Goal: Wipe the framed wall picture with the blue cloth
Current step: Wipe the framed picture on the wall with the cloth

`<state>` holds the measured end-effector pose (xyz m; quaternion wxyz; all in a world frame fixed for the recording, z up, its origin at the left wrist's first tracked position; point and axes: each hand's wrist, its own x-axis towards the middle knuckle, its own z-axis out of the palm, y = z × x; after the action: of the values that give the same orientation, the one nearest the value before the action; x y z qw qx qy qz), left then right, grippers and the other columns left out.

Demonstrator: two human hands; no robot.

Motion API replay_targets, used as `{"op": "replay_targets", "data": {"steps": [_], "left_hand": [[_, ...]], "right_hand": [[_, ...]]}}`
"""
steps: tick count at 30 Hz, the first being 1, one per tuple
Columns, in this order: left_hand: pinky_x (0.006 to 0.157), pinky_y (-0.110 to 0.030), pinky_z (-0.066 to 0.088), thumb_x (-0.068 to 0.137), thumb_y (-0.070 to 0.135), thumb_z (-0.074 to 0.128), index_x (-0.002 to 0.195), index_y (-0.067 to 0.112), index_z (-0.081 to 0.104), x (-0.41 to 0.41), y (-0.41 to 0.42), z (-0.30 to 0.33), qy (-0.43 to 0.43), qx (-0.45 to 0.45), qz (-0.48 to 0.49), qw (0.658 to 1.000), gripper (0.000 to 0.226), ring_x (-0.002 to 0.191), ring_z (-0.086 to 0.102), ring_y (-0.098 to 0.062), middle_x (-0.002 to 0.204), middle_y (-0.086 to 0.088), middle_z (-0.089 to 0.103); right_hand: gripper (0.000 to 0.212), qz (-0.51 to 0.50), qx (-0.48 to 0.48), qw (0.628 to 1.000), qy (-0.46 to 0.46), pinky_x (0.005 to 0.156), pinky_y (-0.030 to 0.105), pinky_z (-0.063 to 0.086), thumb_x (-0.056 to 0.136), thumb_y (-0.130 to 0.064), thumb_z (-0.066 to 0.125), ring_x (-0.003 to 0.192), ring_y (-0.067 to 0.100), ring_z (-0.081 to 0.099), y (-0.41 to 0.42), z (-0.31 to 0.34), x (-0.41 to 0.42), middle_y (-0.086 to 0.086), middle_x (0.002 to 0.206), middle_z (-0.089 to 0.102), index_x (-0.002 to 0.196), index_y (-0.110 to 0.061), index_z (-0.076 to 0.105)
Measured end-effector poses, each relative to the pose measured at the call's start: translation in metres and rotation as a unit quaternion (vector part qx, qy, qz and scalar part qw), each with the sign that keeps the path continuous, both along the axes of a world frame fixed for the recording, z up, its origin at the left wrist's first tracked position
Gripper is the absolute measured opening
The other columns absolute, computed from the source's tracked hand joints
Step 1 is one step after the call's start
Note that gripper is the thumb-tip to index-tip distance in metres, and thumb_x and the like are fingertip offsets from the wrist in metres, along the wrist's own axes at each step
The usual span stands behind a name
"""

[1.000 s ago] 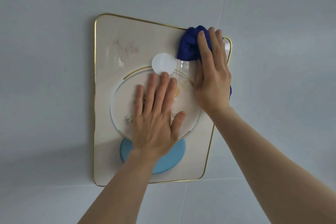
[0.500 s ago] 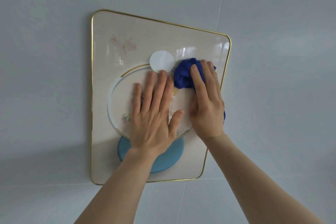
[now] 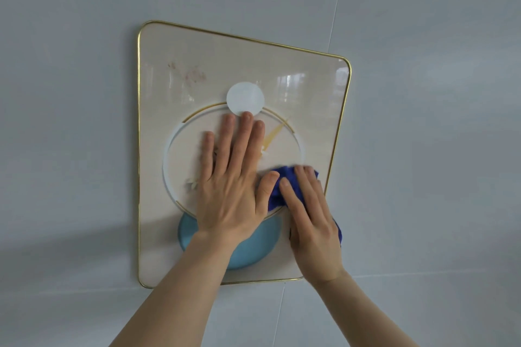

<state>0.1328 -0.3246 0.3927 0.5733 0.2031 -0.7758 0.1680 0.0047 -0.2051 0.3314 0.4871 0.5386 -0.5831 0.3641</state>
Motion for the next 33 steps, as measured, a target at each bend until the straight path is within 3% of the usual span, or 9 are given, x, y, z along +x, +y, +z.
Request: {"op": "replay_targets", "data": {"steps": [3, 7, 11, 20, 24, 26, 27, 29, 33], "left_hand": [[0.132, -0.055, 0.007, 0.108, 0.053, 0.011, 0.168, 0.014, 0.010, -0.001, 0.000, -0.001, -0.007, -0.008, 0.023, 1.000, 0.071, 0.164, 0.005, -0.029, 0.177, -0.006, 0.007], [0.132, -0.052, 0.000, 0.108, 0.052, 0.023, 0.168, 0.014, 0.006, -0.003, -0.001, -0.003, -0.011, -0.017, 0.056, 0.998, 0.073, 0.164, 0.001, -0.030, 0.177, -0.007, 0.003], [0.132, -0.051, -0.003, 0.107, 0.050, 0.033, 0.168, 0.013, 0.006, -0.005, -0.002, -0.003, -0.007, -0.022, 0.076, 0.997, 0.076, 0.163, 0.000, -0.029, 0.177, -0.007, 0.004], [0.132, -0.052, 0.001, 0.107, 0.052, 0.033, 0.168, 0.014, 0.004, -0.001, 0.000, -0.002, -0.019, -0.015, 0.071, 0.997, 0.077, 0.164, 0.002, -0.030, 0.177, -0.007, 0.003], [0.132, -0.055, 0.008, 0.107, 0.050, 0.032, 0.168, 0.013, 0.006, 0.011, 0.007, 0.003, -0.040, 0.003, 0.035, 0.999, 0.075, 0.164, 0.002, -0.031, 0.177, -0.008, 0.003], [0.132, -0.055, 0.009, 0.107, 0.047, 0.034, 0.167, 0.015, 0.012, 0.021, 0.011, 0.002, -0.043, 0.007, 0.001, 0.999, 0.072, 0.164, 0.004, -0.030, 0.177, -0.007, 0.007], [0.132, -0.055, 0.008, 0.107, 0.045, 0.036, 0.167, 0.018, 0.017, 0.027, 0.013, 0.000, -0.034, 0.009, -0.011, 0.999, 0.069, 0.164, 0.006, -0.030, 0.176, -0.007, 0.011], [0.131, -0.055, 0.007, 0.106, 0.043, 0.039, 0.165, 0.021, 0.027, 0.041, 0.014, -0.008, -0.004, 0.016, -0.012, 1.000, 0.065, 0.163, 0.012, -0.032, 0.175, -0.009, 0.019], [0.131, -0.055, 0.009, 0.104, 0.044, 0.041, 0.163, 0.019, 0.030, 0.066, 0.004, -0.012, 0.051, 0.039, 0.015, 0.998, 0.065, 0.162, 0.016, -0.031, 0.173, -0.010, 0.024]], "right_hand": [[0.087, -0.031, 0.024, 0.999, 0.003, 0.118, 0.053, 0.044, 0.082, 0.030, 0.052, 0.156, 0.033, 0.031, 0.010, -0.031, 0.000, 0.016, 0.164, 0.039, 0.155, -0.018, 0.044], [0.100, -0.062, 0.098, 0.993, -0.017, 0.114, 0.039, 0.049, 0.070, 0.027, 0.031, 0.156, 0.031, 0.032, 0.031, -0.067, 0.002, 0.009, 0.168, 0.033, 0.156, -0.022, 0.043], [0.114, -0.066, 0.144, 0.986, -0.045, 0.102, 0.022, 0.050, 0.057, 0.032, 0.043, 0.155, 0.024, 0.034, 0.044, -0.074, 0.008, 0.004, 0.168, 0.036, 0.156, -0.026, 0.043], [0.097, -0.068, 0.183, 0.976, -0.098, 0.070, 0.024, 0.064, 0.049, 0.031, 0.069, 0.136, 0.021, 0.060, 0.075, -0.069, 0.031, 0.003, 0.147, 0.063, 0.133, -0.018, 0.070], [0.080, -0.059, 0.077, 0.967, -0.237, 0.077, 0.022, 0.060, 0.056, 0.034, 0.069, 0.109, 0.025, 0.077, 0.092, -0.064, 0.049, 0.005, 0.126, 0.076, 0.117, -0.016, 0.079], [0.071, -0.023, 0.033, 0.934, -0.355, 0.067, 0.026, 0.060, 0.073, 0.029, 0.059, 0.083, 0.025, 0.081, 0.098, -0.053, 0.061, 0.008, 0.105, 0.082, 0.119, -0.021, 0.079], [0.063, 0.013, 0.030, 0.904, -0.427, 0.053, 0.027, 0.057, 0.082, 0.022, 0.053, 0.062, 0.026, 0.076, 0.100, -0.043, 0.065, 0.008, 0.084, 0.080, 0.117, -0.025, 0.078], [0.050, 0.101, 0.041, 0.827, -0.552, 0.052, 0.028, 0.049, 0.090, 0.011, 0.042, 0.044, 0.026, 0.058, 0.103, -0.018, 0.073, 0.006, 0.054, 0.063, 0.104, -0.024, 0.075], [0.049, 0.181, -0.048, 0.750, -0.634, 0.068, 0.034, 0.055, 0.091, 0.008, 0.055, 0.081, 0.024, 0.075, 0.093, 0.048, 0.092, -0.001, 0.085, 0.081, 0.104, -0.033, 0.079]]}}
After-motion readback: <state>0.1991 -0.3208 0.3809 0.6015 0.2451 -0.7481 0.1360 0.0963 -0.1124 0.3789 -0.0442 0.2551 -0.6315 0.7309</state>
